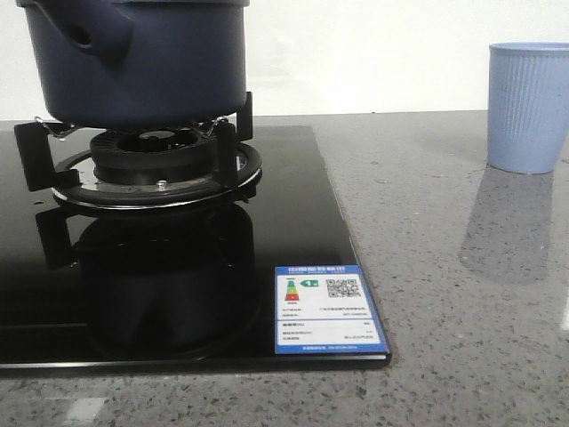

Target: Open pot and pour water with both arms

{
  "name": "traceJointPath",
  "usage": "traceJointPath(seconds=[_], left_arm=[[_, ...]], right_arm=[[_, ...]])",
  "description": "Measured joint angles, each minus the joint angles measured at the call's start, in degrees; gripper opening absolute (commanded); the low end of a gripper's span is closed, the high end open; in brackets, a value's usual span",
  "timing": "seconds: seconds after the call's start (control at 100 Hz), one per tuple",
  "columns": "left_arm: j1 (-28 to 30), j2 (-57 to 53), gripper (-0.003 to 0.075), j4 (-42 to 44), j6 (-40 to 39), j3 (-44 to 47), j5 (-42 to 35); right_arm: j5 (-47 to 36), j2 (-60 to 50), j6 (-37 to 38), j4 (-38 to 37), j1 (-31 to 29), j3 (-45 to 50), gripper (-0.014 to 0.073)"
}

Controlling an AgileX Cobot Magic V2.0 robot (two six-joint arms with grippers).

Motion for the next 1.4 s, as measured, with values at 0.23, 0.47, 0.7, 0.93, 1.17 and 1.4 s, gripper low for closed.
traceJointPath(seconds=[0.23,0.47,0.7,0.93,1.17,1.4], left_arm=[[0.0,0.0,-0.0019,-12.7,0.0,0.0,0.0],[0.0,0.0,-0.0019,-30.5,0.0,0.0,-2.6],[0.0,0.0,-0.0019,-36.8,-0.2,-1.1,-3.4],[0.0,2.7,-0.0019,-26.3,6.4,-14.0,9.2],[0.0,13.2,-0.0018,-25.0,21.3,-27.6,22.2],[-2.4,18.5,0.0006,-28.4,27.1,-32.4,23.4]], right_arm=[[-1.8,0.0,0.7,15.5,0.0,0.0,-0.0067],[-2.1,0.0,0.8,30.4,0.0,0.0,-0.0067],[-0.1,0.0,0.0,33.1,0.0,-1.2,-0.0065],[9.7,3.1,-8.3,29.7,0.0,-12.8,-0.0065],[20.5,16.1,-15.0,28.4,0.8,-23.8,-0.0066],[21.3,23.4,-17.6,28.2,3.9,-28.2,-0.0042]])
